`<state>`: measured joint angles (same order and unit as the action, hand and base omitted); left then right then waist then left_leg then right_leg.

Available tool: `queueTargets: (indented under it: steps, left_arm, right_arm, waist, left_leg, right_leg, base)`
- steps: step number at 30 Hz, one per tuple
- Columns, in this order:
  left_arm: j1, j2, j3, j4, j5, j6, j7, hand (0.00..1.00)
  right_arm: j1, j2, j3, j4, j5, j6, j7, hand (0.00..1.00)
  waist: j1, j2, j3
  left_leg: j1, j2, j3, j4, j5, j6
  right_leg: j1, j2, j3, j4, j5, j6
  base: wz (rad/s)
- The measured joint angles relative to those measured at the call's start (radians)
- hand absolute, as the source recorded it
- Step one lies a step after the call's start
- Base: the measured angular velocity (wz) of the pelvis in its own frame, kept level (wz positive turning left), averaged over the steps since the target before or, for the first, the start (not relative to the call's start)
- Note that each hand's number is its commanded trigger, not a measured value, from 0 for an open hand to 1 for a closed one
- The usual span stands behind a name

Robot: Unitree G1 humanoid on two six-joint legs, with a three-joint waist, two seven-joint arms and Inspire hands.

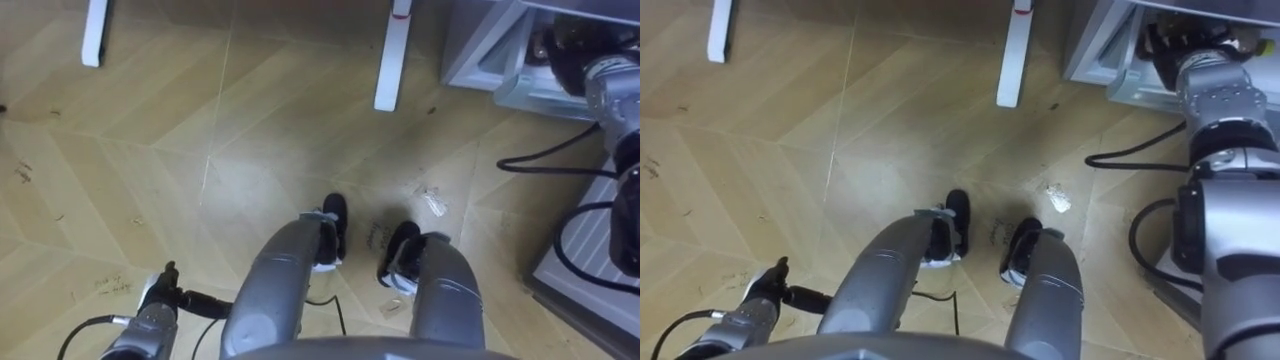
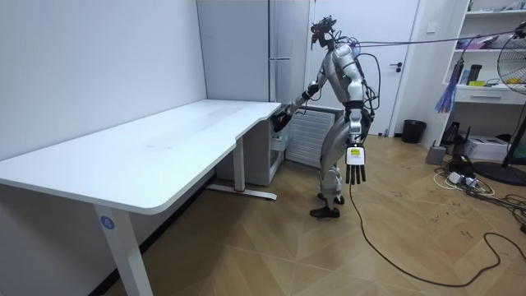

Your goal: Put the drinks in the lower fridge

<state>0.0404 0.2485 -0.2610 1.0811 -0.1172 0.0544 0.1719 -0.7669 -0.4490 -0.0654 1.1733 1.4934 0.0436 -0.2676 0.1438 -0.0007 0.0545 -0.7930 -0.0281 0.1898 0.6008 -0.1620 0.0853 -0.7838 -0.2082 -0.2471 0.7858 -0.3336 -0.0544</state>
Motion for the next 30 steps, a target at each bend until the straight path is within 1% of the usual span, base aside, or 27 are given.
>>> queueTargets:
  steps: [4, 5, 7, 11, 21, 26, 30]
  left_arm:
    - [0.017, 0.000, 0.000, 0.000, 0.000, 0.000, 0.001, 0.00]
    - [0.017, 0.000, 0.000, 0.000, 0.000, -0.002, 0.003, 0.00]
    - [0.017, 0.000, 0.000, 0.000, -0.001, -0.011, 0.009, 0.00]
    - [0.017, 0.000, 0.000, 0.000, -0.002, -0.012, 0.017, 0.00]
    - [0.008, -0.001, 0.000, -0.001, -0.011, -0.021, 0.017, 0.00]
    - [0.003, -0.001, 0.000, -0.001, -0.012, -0.024, 0.016, 0.00]
    - [0.000, -0.001, -0.007, 0.002, -0.013, -0.029, 0.011, 0.00]
  right_arm:
    - [0.001, 0.000, -0.007, 0.000, 0.003, -0.004, -0.058, 0.00]
    - [0.000, -0.002, -0.008, -0.009, 0.002, -0.023, -0.057, 0.00]
    - [-0.002, -0.005, -0.007, -0.010, -0.003, -0.030, -0.059, 0.00]
    - [-0.002, -0.005, -0.007, -0.010, -0.008, -0.031, -0.071, 0.00]
    - [0.000, -0.005, 0.003, -0.008, -0.007, -0.031, -0.086, 0.00]
    - [0.029, -0.004, 0.003, -0.005, -0.007, -0.031, -0.086, 0.00]
    - [0.039, -0.004, 0.004, 0.031, -0.010, -0.031, -0.086, 0.00]
  waist:
    - [-0.005, 0.001, -0.0008]
    - [-0.006, 0.002, -0.0015]
    - [-0.004, 0.004, -0.0025]
    - [-0.002, 0.006, -0.0037]
    - [0.000, 0.007, -0.0037]
    - [0.004, 0.009, -0.0025]
    - [0.005, 0.009, -0.0016]
  left_leg:
    - [0.000, 0.001, 0.000, 0.000, 0.000, 0.001]
    - [0.001, 0.002, 0.001, 0.000, 0.000, 0.001]
    - [0.002, 0.007, 0.002, 0.000, 0.000, 0.001]
    - [0.005, 0.009, 0.004, 0.000, 0.001, 0.001]
    - [0.025, 0.014, 0.014, -0.001, 0.001, 0.001]
    - [0.067, 0.013, 0.013, -0.018, 0.000, 0.001]
    - [0.105, 0.013, 0.015, -0.037, 0.000, 0.001]
  right_leg:
    - [-0.001, 0.001, 0.000, 0.000, 0.002, -0.002]
    - [0.000, 0.002, 0.001, -0.002, 0.004, -0.002]
    - [0.002, 0.007, 0.001, -0.008, 0.008, -0.003]
    - [0.004, 0.011, 0.005, -0.009, 0.010, -0.003]
    - [0.020, 0.015, 0.012, -0.008, 0.010, -0.003]
    - [0.066, 0.014, 0.004, -0.026, 0.010, -0.001]
    - [0.107, 0.015, -0.003, -0.047, 0.008, 0.004]
  base:
    - [-0.02]
    - [-0.04]
    - [-0.05]
    - [-0.01]
    - [-0.01]
    - [0.01]
    - [0.02]
